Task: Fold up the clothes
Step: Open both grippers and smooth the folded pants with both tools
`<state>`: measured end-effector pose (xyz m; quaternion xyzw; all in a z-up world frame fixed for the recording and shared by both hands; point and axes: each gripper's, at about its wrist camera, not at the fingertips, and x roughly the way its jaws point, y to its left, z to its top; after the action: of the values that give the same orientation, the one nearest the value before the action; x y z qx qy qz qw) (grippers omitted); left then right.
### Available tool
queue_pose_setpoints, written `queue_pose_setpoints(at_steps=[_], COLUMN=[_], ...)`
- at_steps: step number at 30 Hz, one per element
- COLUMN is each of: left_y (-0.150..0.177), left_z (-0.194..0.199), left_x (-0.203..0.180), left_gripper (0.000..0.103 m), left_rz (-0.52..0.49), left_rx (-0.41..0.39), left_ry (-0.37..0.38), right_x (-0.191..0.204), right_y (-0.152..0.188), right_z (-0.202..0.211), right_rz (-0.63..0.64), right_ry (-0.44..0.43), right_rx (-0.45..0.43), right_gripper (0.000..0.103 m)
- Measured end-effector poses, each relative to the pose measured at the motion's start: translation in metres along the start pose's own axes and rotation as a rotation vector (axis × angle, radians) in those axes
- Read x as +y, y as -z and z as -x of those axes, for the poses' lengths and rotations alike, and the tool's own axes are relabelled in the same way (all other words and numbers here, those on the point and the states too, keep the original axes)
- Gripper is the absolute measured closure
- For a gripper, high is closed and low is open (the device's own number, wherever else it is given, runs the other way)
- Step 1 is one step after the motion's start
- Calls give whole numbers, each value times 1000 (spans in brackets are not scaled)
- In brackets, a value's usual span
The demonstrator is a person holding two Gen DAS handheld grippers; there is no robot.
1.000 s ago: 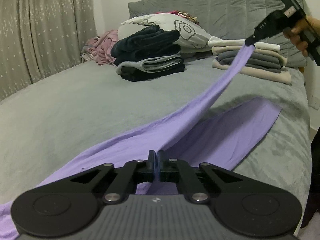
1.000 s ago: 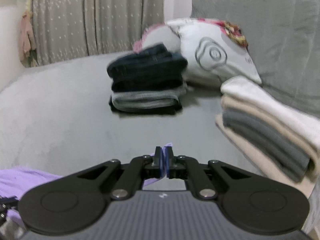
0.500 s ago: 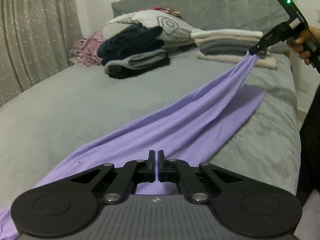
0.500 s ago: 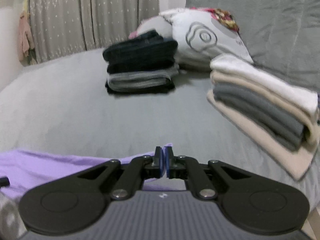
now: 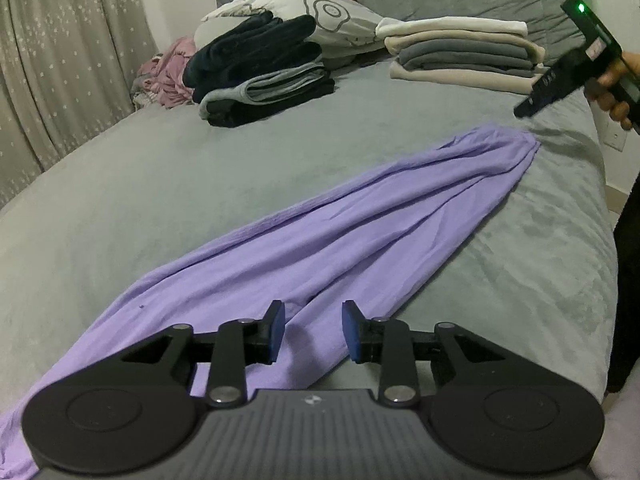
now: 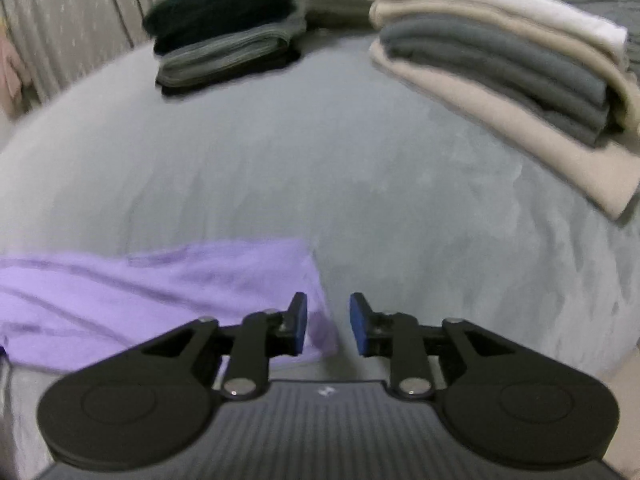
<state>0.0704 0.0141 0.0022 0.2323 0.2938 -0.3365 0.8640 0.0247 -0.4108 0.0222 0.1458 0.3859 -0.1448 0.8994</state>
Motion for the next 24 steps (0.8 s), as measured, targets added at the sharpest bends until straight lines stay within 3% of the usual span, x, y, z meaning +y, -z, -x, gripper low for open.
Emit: queue_pose_setpoints(at_steps=[3,10,14,19,24], left_y=[2,6,8,12,17], left_z=[-1,-4,-3,0,1], left_x=[4,8,15,29,44], left_gripper=[71,71,71,71,69], left_rz=[0,-3,15,49,77], left_rx=[6,7,4,5,9], left_ry=[-11,-20,-26,-29,1], right_x=[11,77,130,182,219], right_y=[-5,17,38,56,67], right_z=[2,7,23,17,1], right_rz=[27,239,477,666,772], right_ry=[-60,-286,-441,-571,-598], right_rx=[-29,-31,-94,-136,-117], right_gripper=[72,73,75,76,77])
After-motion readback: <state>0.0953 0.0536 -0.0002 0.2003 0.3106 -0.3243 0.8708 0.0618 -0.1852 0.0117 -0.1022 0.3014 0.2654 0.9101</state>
